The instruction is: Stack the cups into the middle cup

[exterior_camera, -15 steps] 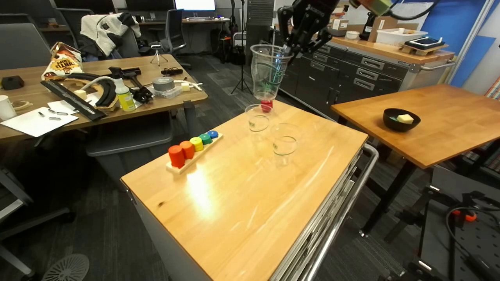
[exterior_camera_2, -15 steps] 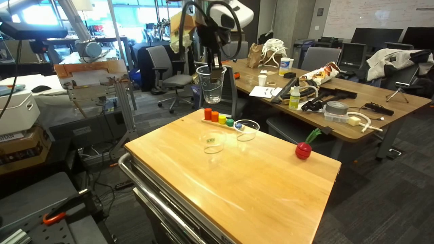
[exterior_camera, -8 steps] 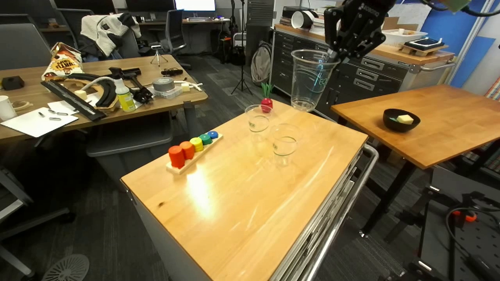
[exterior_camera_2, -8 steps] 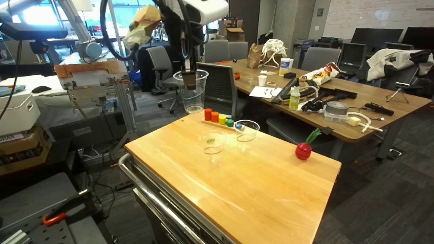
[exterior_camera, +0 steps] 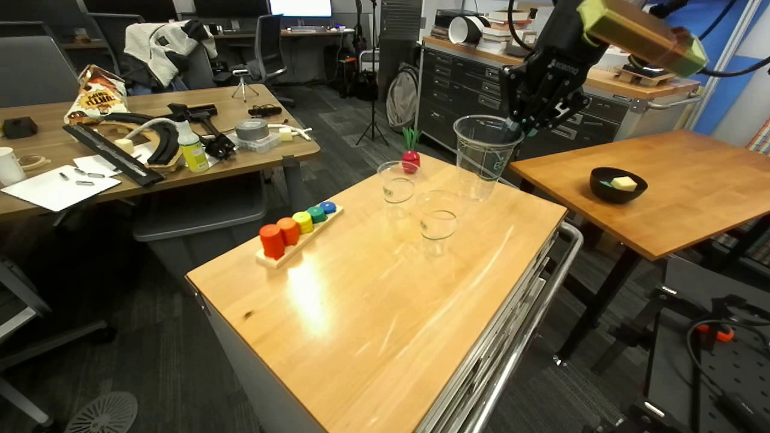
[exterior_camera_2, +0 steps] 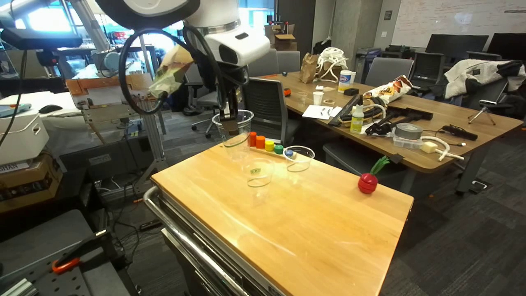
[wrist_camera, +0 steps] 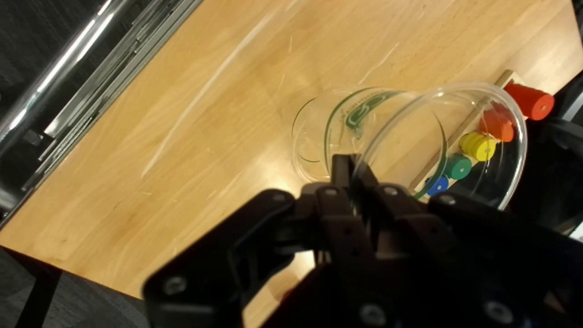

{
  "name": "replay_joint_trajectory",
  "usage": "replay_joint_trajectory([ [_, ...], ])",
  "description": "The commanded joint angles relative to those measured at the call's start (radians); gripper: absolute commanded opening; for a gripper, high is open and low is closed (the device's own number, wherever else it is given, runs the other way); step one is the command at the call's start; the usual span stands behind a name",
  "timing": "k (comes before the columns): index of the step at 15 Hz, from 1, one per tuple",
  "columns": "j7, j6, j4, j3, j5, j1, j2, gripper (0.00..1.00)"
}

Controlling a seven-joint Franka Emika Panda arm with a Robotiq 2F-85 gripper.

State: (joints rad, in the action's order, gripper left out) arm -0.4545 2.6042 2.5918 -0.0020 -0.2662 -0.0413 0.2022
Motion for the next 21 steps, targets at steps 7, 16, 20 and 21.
replay_joint_trajectory([
  [7, -0.024, 0.162, -0.063, 0.004, -0.015, 0.009, -0.180, 0.01],
  [16, -0.027, 0.174, -0.164, -0.004, 0.001, 0.022, -0.283, 0.01],
  [20, -0.012, 0.169, -0.143, 0.002, -0.015, 0.035, -0.293, 0.02],
  [21, -0.009, 0.167, -0.137, 0.002, -0.014, 0.038, -0.293, 0.30],
])
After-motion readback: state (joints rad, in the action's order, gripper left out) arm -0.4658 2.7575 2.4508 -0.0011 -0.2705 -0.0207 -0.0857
